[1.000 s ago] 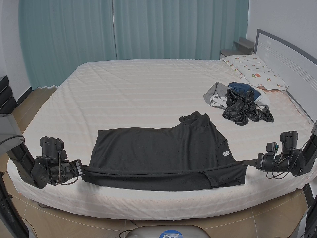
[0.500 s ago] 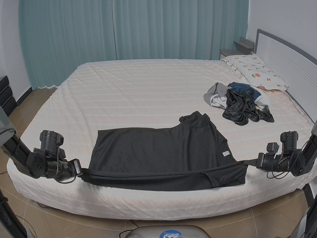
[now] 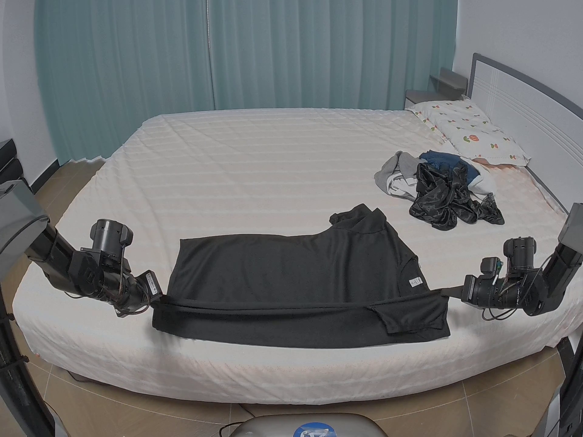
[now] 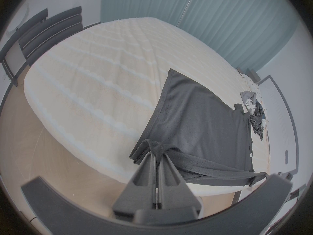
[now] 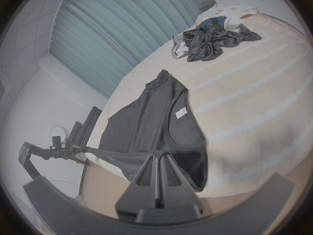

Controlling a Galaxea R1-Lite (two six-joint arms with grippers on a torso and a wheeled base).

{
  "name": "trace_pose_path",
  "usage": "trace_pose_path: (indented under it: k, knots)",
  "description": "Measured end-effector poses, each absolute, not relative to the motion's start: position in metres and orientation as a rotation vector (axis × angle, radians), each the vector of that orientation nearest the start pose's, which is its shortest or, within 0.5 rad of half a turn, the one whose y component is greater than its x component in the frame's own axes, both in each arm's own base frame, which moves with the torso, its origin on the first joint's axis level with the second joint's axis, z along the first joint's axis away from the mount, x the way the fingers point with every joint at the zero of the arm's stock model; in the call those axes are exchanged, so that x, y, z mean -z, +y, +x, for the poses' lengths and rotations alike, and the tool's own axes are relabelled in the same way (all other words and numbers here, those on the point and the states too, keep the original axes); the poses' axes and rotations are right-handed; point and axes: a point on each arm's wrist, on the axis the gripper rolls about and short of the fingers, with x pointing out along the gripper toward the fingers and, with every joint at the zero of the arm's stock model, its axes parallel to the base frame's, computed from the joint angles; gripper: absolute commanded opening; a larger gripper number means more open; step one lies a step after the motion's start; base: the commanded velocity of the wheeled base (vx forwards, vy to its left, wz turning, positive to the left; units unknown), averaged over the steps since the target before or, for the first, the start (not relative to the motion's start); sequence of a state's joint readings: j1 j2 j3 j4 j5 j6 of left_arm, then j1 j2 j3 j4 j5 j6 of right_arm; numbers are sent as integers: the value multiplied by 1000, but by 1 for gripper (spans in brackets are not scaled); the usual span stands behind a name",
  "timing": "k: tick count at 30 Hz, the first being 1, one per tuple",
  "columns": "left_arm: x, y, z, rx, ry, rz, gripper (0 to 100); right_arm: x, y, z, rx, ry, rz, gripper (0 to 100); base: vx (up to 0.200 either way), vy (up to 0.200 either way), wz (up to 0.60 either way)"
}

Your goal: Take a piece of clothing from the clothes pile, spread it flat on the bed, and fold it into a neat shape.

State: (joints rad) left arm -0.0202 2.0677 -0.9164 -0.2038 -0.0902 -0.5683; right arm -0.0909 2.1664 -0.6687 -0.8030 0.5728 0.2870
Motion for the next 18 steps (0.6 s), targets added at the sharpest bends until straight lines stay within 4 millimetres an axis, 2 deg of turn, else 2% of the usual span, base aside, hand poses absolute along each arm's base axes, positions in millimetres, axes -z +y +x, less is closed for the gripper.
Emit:
trace_pose_path:
  k: [9, 10, 11, 12, 18]
  knots:
    - [-35, -10, 375, -218, 945, -657, 0, 3, -14, 356, -359, 738, 493, 0, 0, 0, 0]
    - [-33, -10, 377, -218, 945, -661, 0, 5, -13, 357, -360, 739, 496, 100, 0, 0, 0]
    - [-31, -10, 380, -215, 946, -667, 0, 7, -13, 359, -361, 737, 497, 100, 0, 0, 0]
    - [-30, -10, 381, -214, 948, -672, 100, 8, -12, 359, -363, 738, 499, 100, 0, 0, 0]
    - [-25, -10, 390, -240, 934, -766, 100, 16, -10, 362, -366, 749, 509, 100, 0, 0, 0]
